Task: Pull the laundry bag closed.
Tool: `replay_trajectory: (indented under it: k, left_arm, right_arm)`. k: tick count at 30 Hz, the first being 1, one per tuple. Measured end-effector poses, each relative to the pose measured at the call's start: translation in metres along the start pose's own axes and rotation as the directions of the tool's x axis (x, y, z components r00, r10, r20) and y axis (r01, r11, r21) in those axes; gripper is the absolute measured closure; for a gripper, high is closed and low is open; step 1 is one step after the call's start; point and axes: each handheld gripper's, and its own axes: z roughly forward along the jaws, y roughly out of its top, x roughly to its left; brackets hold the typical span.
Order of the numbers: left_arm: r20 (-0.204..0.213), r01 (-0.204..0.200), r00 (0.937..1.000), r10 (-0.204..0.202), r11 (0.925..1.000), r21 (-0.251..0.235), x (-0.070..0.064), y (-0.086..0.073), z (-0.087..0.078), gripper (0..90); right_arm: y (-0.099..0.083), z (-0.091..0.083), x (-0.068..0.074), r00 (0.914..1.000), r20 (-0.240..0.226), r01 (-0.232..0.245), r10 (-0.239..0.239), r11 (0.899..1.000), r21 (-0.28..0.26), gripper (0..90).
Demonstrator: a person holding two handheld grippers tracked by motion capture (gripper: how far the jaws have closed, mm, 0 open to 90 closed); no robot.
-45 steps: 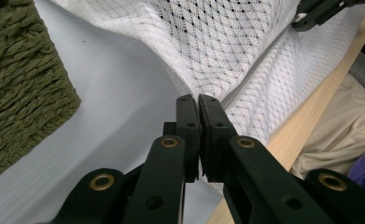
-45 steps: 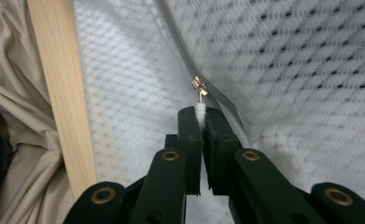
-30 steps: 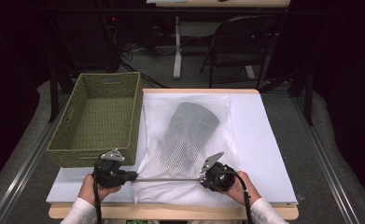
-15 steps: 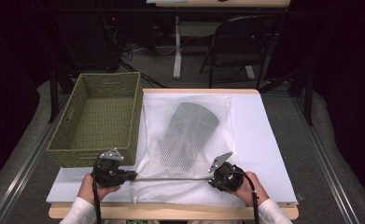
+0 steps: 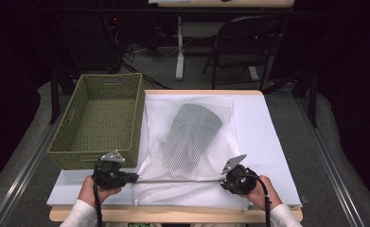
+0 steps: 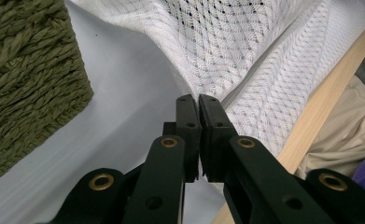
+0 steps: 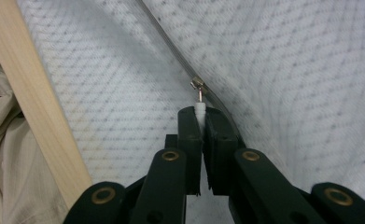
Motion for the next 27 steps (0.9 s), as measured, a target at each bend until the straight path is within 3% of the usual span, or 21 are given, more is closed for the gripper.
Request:
replay_trajectory:
  k: [27]
  left_arm:
    - [-0.007, -0.005, 1.0, 0.005, 1.0, 0.005, 0.001, 0.0, -0.001, 88.0]
  right_arm:
    - [-0.04, -0.019, -0.013, 0.9906, 0.071, -0.119, 0.117, 0.993, 0.018, 86.8]
